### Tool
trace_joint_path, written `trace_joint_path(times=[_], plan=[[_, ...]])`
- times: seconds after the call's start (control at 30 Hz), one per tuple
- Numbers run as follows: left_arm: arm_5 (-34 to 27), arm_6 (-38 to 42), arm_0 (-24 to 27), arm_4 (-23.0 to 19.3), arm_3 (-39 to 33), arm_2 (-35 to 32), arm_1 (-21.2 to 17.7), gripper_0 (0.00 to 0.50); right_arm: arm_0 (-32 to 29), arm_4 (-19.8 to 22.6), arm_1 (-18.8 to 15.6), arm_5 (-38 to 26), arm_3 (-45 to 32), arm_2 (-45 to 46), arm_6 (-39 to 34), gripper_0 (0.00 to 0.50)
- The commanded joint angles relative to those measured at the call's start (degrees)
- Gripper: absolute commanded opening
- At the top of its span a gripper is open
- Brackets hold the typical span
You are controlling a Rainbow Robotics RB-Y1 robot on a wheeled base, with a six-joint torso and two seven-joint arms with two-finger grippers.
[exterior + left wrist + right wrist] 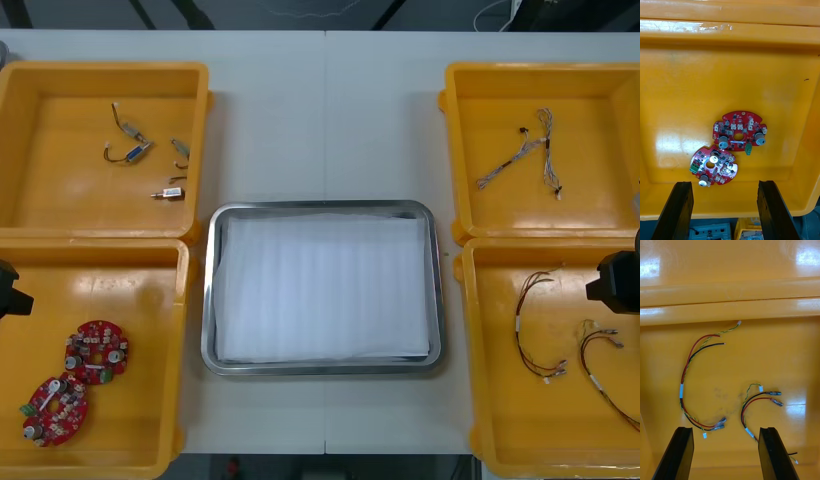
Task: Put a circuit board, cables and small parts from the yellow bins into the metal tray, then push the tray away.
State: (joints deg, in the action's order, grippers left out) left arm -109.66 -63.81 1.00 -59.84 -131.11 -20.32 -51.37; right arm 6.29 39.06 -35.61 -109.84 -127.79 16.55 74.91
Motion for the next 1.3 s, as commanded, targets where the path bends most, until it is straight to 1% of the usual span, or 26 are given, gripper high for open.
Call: trace_joint_path(times=[0.03,1.3], plan=[[-0.34,-4.75,-0.91,0.26,-1.52,-1.82,-2.33,0.5,-0.84,0.41,-2.1,-0.16,-0.44,1.73,1.82,0.5],[-0.34,-4.75,-0.91,0.26,-1.52,-1.82,-2.33,0.5,-0.84,0.41,-2.1,-0.16,-0.44,1.73,1.82,0.5]])
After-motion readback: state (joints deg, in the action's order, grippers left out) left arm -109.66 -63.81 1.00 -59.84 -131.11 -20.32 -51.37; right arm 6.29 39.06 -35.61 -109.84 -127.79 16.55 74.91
